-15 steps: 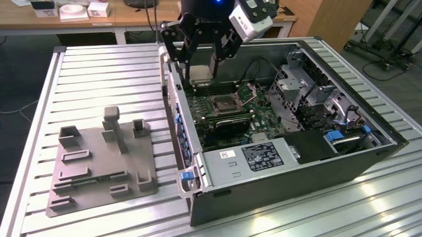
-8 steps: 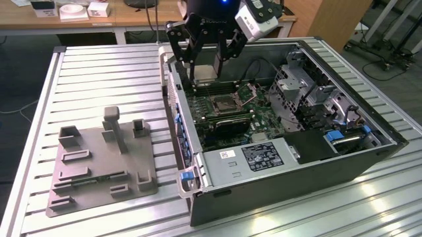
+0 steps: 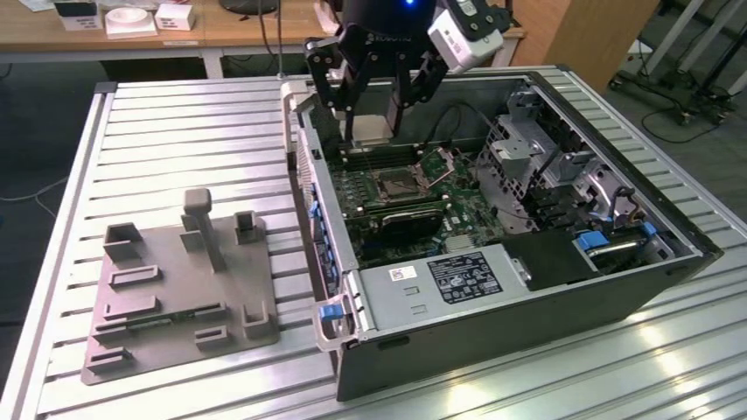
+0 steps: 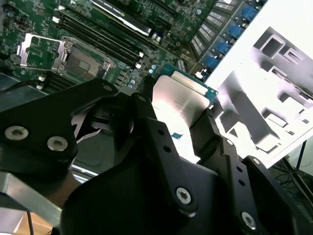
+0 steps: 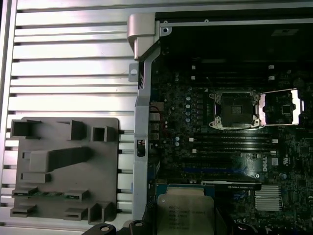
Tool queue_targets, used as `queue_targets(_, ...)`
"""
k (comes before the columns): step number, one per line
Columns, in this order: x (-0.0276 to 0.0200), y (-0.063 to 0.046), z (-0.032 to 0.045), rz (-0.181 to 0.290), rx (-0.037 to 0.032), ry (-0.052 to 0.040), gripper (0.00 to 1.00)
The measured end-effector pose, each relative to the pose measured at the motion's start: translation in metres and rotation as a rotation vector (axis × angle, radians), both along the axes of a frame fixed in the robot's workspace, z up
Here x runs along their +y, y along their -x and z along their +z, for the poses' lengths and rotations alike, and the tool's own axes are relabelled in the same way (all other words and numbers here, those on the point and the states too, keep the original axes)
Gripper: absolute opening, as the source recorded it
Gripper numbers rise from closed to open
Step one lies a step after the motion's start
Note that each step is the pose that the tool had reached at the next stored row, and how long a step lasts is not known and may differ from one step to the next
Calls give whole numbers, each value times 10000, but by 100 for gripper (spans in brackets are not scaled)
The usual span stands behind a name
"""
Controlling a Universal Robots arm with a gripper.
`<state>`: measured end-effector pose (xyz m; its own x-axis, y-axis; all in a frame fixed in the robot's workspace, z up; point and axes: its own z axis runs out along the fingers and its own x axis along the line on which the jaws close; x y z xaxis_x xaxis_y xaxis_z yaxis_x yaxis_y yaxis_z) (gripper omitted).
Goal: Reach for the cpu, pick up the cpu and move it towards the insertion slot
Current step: 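Pick up the cpu and move it towards the insertion slot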
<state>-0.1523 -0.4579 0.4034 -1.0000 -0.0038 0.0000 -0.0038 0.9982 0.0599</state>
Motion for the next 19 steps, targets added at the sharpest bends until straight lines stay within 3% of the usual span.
queue_targets(19,0,-257,-9,0,0,0,55)
